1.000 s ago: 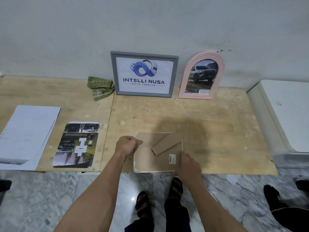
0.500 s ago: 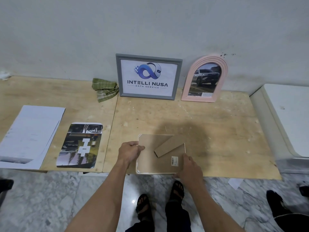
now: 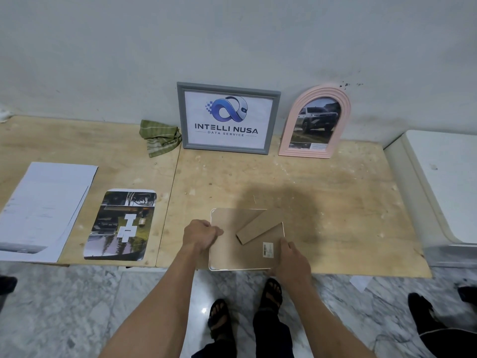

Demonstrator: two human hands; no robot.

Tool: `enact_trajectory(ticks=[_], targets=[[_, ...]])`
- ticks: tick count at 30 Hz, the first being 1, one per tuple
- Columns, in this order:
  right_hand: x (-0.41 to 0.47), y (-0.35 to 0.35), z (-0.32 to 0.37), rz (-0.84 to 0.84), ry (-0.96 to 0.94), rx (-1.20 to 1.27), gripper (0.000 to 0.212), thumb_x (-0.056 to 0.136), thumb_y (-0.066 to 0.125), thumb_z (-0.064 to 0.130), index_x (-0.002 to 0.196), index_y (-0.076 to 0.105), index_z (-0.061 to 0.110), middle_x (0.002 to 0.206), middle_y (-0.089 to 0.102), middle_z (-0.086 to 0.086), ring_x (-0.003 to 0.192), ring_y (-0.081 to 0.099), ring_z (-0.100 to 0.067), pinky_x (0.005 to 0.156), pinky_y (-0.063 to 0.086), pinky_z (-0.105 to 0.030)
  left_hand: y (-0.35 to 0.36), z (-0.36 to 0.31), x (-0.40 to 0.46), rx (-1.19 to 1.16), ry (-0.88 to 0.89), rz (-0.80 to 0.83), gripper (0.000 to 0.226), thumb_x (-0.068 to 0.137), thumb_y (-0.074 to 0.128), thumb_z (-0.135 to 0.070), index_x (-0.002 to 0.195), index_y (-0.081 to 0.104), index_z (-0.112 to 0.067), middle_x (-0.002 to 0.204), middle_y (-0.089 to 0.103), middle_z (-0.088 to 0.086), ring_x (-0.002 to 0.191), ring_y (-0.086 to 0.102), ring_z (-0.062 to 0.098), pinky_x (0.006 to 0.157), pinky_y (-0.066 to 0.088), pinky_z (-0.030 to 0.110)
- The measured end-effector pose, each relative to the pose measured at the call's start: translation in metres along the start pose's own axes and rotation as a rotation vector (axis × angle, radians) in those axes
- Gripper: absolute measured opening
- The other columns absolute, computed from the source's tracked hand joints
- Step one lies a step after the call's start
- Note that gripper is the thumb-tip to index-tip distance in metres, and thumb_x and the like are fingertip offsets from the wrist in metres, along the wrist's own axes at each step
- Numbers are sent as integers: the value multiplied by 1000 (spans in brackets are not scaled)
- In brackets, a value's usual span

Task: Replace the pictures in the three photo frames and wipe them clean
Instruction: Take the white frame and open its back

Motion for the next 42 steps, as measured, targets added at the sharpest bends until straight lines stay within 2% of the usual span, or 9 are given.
enact_trajectory(ticks=[5, 9, 14, 18, 23, 28, 31, 35, 42], targets=[[2, 1, 1, -17, 31, -33, 86, 72, 80, 38, 138, 32, 11, 126, 50, -5, 109, 58, -25, 86, 46, -34, 12, -16, -12, 135, 101, -56, 13, 76, 64, -15, 63, 66, -17, 76, 67, 4, 75, 56, 26, 64, 44, 30], [3, 4, -1, -37, 29, -38, 87, 71, 79, 42, 137, 32, 13, 125, 51, -3, 108, 58, -24, 85, 47, -35, 12, -5, -8, 42, 83, -137, 18, 62, 61, -18, 66, 69, -2, 63, 59, 3, 63, 49, 25, 59, 41, 31], [4, 8, -5, -54, 8, -30, 96, 70, 78, 48, 143, 28, 13, 127, 50, -2, 109, 57, -22, 86, 49, -35, 4, 16, 3, -219, -35, -89, 18, 78, 70, -2, 66, 75, -14, 67, 68, 2, 70, 60, 24, 67, 49, 30], [3, 8, -11, -57, 0, -37, 99, 70, 75, 55, 145, 25, 14, 129, 50, 0, 113, 54, -21, 88, 47, -34, -4, 19, 9, -346, -92, -31, 12, 85, 66, 5, 90, 75, -2, 80, 71, 12, 68, 62, 23, 61, 50, 27], [-1, 6, -11, -117, -72, -137, 99, 76, 66, 59, 151, 14, 24, 121, 54, 2, 102, 57, -20, 80, 44, -33, -11, 18, 11, -378, -83, -17, 17, 88, 61, 8, 89, 74, -2, 74, 70, 10, 66, 61, 24, 64, 52, 30], [-2, 8, -15, -116, -158, -252, 71, 87, 54, 54, 147, 27, 28, 124, 53, -4, 106, 55, -26, 82, 41, -36, -31, 33, 16, -441, -125, -78, 17, 88, 60, 9, 94, 72, -1, 87, 72, 15, 75, 65, 27, 74, 55, 36], [3, 12, -17, -118, -140, -243, 71, 84, 59, 54, 144, 33, 27, 121, 54, -4, 105, 55, -26, 81, 42, -38, -41, 39, 17, -494, -162, -65, 18, 90, 58, 10, 101, 69, 1, 95, 70, 19, 79, 64, 29, 76, 55, 39], [3, 16, -12, -165, -171, -324, 86, 59, 81, 53, 134, 48, 27, 102, 60, -4, 79, 59, -22, 60, 47, -34, -44, 38, 11, -524, -159, -31, 20, 92, 53, 12, 105, 65, 3, 89, 68, 17, 78, 62, 29, 73, 53, 39], [-1, 9, -9, -134, -218, -111, 65, 77, 70, 37, 136, 43, 28, 128, 46, -3, 111, 50, -26, 83, 46, -40, -41, 37, 5, -554, -155, -44, 19, 90, 60, 8, 106, 68, 1, 95, 70, 18, 82, 65, 30, 73, 55, 38]])
Point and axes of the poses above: each hand's wrist, its own x-axis towards the middle knuckle, its own y-axis out of the palm, z = x × y, the point moved 3 cm from there along x, towards the middle knuckle
